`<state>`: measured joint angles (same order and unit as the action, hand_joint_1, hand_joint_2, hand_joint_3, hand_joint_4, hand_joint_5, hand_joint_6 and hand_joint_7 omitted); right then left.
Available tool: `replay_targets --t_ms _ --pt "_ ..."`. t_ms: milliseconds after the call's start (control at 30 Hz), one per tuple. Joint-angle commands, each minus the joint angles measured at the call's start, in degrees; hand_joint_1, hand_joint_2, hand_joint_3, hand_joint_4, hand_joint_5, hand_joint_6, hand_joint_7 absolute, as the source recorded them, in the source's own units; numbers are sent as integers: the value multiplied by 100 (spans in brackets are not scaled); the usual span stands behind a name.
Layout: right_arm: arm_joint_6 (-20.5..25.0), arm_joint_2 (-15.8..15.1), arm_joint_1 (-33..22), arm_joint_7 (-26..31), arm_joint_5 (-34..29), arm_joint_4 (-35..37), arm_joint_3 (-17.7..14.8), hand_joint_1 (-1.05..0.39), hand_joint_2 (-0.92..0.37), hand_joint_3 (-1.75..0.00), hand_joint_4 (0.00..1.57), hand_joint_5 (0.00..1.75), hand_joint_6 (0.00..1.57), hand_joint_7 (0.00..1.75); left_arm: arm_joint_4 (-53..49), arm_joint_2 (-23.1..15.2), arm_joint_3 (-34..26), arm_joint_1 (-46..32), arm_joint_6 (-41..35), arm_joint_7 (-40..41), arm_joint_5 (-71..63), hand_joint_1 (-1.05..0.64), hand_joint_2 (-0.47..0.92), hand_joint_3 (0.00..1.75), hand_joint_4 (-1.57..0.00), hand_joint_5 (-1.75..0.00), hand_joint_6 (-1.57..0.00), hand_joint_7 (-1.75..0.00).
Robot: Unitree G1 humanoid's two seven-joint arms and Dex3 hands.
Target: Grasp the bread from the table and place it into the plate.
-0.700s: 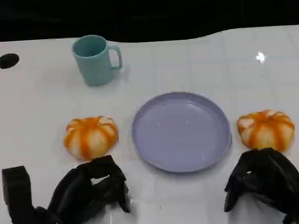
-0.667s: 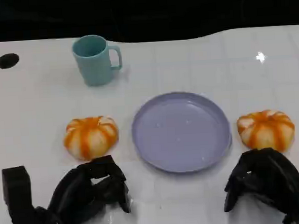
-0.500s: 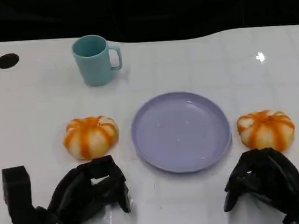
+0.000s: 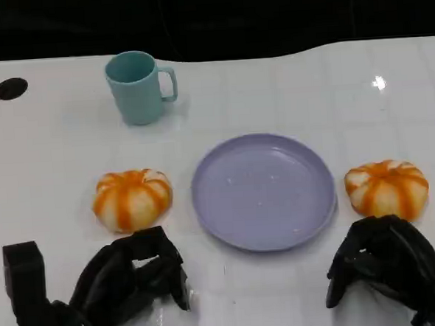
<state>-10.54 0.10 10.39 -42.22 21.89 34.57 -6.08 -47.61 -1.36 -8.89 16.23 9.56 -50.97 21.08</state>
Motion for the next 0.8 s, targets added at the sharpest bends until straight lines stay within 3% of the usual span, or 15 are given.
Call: replay_targets --t_ms 33,500,800 --pt "-32 -62 -20 -22 23 -33 -72 -105 -67 0 157 62 157 37 16 -90 -16 -98 -72 13 -30 -71 88 0 -97 -143 -96 -104" --pt "67 -68 -19 -70 94 -130 -87 -105 -66 0 157 62 157 36 -37 -90 -23 -72 -23 -17 -33 -71 88 0 -97 -142 -96 -104" --pt "-8 -59 60 -428 451 -244 -275 -105 -69 -1 157 51 157 21 -46 -89 -31 -53 -64 -15 -18 -71 88 0 -97 -143 -97 -103"
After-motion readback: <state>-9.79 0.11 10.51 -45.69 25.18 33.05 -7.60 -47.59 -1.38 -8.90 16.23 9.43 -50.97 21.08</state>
